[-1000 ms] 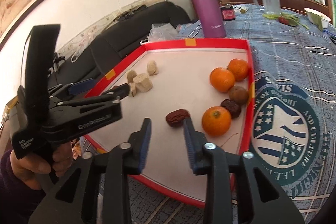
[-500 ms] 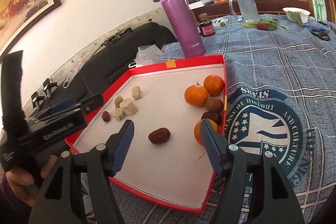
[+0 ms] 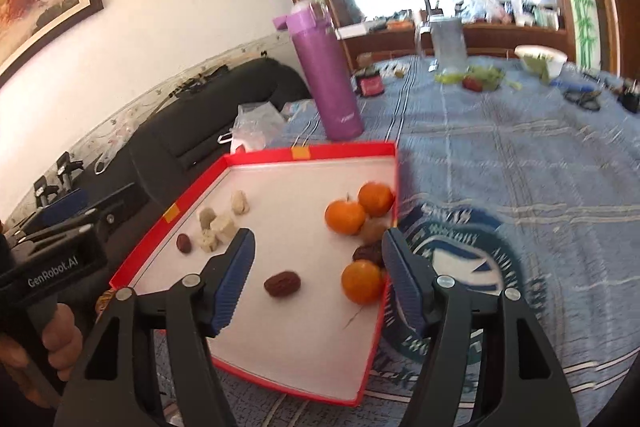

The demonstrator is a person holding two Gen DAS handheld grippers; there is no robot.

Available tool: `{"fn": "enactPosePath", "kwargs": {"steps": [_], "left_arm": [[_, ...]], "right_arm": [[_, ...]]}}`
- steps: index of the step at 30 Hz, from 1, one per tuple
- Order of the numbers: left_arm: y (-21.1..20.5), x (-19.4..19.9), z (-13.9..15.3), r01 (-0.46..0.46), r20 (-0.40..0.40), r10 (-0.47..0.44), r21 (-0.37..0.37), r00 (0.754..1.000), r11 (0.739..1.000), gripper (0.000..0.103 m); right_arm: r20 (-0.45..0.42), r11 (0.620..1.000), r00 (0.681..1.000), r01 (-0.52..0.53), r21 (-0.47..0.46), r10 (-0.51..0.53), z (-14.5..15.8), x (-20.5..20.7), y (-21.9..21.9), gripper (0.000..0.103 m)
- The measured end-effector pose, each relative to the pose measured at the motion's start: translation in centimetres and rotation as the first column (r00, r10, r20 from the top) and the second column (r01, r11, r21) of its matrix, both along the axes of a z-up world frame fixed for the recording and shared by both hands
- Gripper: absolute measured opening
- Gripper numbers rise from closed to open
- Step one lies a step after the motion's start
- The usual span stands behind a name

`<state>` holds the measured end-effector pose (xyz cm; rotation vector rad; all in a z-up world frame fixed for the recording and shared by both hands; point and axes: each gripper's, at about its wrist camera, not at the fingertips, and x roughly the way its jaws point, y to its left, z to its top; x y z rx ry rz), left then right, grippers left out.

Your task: Organize fruits

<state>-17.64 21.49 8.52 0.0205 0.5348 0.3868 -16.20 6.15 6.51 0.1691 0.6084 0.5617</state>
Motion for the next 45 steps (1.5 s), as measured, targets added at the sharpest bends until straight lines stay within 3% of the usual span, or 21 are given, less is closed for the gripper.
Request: {"fn": "enactPosePath", "kwargs": {"steps": [19, 45], "left_arm": [[-0.2, -0.2, 0.5, 0.011, -0.021, -0.012, -0.036, 1.000, 0.999, 0.102], [0.2, -0.6, 0.7, -0.008, -0.010, 0.008, -0.043, 1.000, 0.999, 0.102]], "right_arm": [[0.102, 0.998, 0.995, 0.022, -0.057, -0.016, 2.6, -2.0, 0.2, 0.074], [0.118, 0.999, 0.993, -0.008, -0.052, 0.014, 3.4, -3.2, 1.0, 0.077]]}}
